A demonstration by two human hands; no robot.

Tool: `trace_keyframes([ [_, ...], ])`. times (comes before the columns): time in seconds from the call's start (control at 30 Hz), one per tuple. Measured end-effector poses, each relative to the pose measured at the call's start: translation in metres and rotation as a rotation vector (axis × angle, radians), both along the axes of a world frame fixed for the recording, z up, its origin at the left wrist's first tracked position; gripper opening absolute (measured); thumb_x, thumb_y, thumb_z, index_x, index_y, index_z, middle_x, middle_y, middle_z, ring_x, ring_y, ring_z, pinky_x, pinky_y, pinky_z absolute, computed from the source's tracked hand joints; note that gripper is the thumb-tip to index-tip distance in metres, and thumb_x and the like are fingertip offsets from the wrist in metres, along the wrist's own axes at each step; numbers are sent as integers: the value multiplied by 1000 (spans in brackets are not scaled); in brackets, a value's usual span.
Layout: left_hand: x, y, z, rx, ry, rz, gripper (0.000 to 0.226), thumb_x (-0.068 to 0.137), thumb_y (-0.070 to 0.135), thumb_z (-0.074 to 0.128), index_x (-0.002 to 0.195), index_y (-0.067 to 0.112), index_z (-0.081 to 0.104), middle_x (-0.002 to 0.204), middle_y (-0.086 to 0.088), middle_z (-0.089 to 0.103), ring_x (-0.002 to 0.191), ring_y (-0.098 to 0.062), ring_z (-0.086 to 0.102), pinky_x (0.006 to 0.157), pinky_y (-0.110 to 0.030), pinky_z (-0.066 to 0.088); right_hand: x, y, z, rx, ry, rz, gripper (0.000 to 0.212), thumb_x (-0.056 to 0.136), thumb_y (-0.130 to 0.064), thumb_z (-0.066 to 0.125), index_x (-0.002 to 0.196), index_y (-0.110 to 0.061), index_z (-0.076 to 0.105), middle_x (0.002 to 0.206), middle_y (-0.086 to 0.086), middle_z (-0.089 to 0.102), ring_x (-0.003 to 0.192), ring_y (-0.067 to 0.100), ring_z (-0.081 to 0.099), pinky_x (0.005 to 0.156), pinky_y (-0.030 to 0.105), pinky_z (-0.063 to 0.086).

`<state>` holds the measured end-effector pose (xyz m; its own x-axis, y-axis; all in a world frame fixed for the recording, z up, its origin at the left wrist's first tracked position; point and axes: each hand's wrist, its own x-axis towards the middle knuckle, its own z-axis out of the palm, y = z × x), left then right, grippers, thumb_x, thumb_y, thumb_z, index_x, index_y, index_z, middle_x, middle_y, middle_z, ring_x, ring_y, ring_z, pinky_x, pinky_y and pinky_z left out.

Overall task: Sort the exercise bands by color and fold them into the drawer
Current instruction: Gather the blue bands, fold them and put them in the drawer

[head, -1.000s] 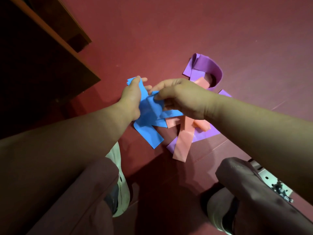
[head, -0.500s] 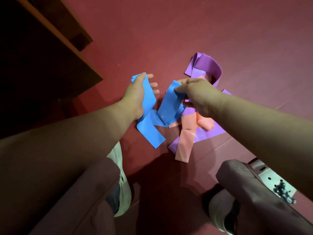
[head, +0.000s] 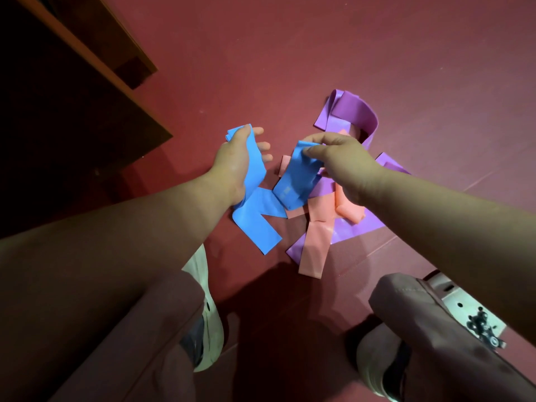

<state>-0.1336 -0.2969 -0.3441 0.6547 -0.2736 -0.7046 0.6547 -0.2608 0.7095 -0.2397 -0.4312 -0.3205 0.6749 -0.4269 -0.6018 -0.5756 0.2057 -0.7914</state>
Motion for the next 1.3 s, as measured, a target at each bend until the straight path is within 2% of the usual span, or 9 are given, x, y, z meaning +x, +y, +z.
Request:
trace_keyframes([
  [0.2,-3,-3,2,-54,-19,-31,30,101,34,39,93,22,65,85,-3,62,69,-19,59,72,-34,48,-4,11,10,80,-97,455,19,90,0,61,88,-18,69,86,2,67,76,10,62,68,23,52],
  [0.27,-5,-4,4,-84,-7,-61,30,101,33,39,95,19,64,85,-4,62,69,-20,59,69,-32,51,-4,17,12,37,-110,525,18,89,-3,65,90,-19,73,94,4,71,87,12,64,83,27,54],
  [0.47,-12,-5,11,-201,186,-167,30,97,31,39,93,17,65,73,-5,68,64,-21,66,65,-29,54,0,24,8,13,-153,354,17,81,-3,74,93,-15,69,89,21,67,82,30,67,84,38,56],
  [0.6,-16,-6,14,-274,297,-153,34,95,33,37,98,14,65,84,-7,69,73,-24,66,75,-33,51,3,24,7,-3,-143,195,20,79,-3,77,78,-16,62,73,10,61,77,22,60,80,41,56],
  [0.73,-21,-4,13,-248,358,-181,47,94,41,35,103,9,68,95,-12,67,85,-28,63,90,-39,45,5,23,3,-38,-138,88,20,79,-7,78,73,-16,61,56,-7,58,62,12,59,61,27,53],
  [0.9,-25,-6,10,-216,380,-200,55,94,52,32,107,11,66,102,-15,63,97,-31,57,96,-43,41,7,23,-2,-6,-116,-6,21,79,-7,78,72,-15,60,61,-2,61,53,6,59,50,20,48],
  [1.07,-29,-10,9,-272,429,-231,78,89,70,33,128,8,60,120,-21,58,111,-35,54,109,-54,34,9,23,-10,68,-36,-154,22,76,-14,81,71,-17,60,65,-1,64,55,11,58,50,21,44],
  [1.17,-30,-11,12,-267,434,-262,68,90,67,40,119,9,61,122,-20,54,112,-34,52,109,-54,33,12,23,-14,113,11,-231,35,69,-18,84,66,-21,50,66,1,57,60,16,52,56,26,41],
  [1.3,-29,-10,10,-243,402,-216,58,97,55,39,129,11,58,125,-19,59,112,-35,57,104,-53,43,13,23,-13,209,-2,-239,47,75,-13,81,58,-21,39,57,-3,54,55,13,53,50,23,40],
])
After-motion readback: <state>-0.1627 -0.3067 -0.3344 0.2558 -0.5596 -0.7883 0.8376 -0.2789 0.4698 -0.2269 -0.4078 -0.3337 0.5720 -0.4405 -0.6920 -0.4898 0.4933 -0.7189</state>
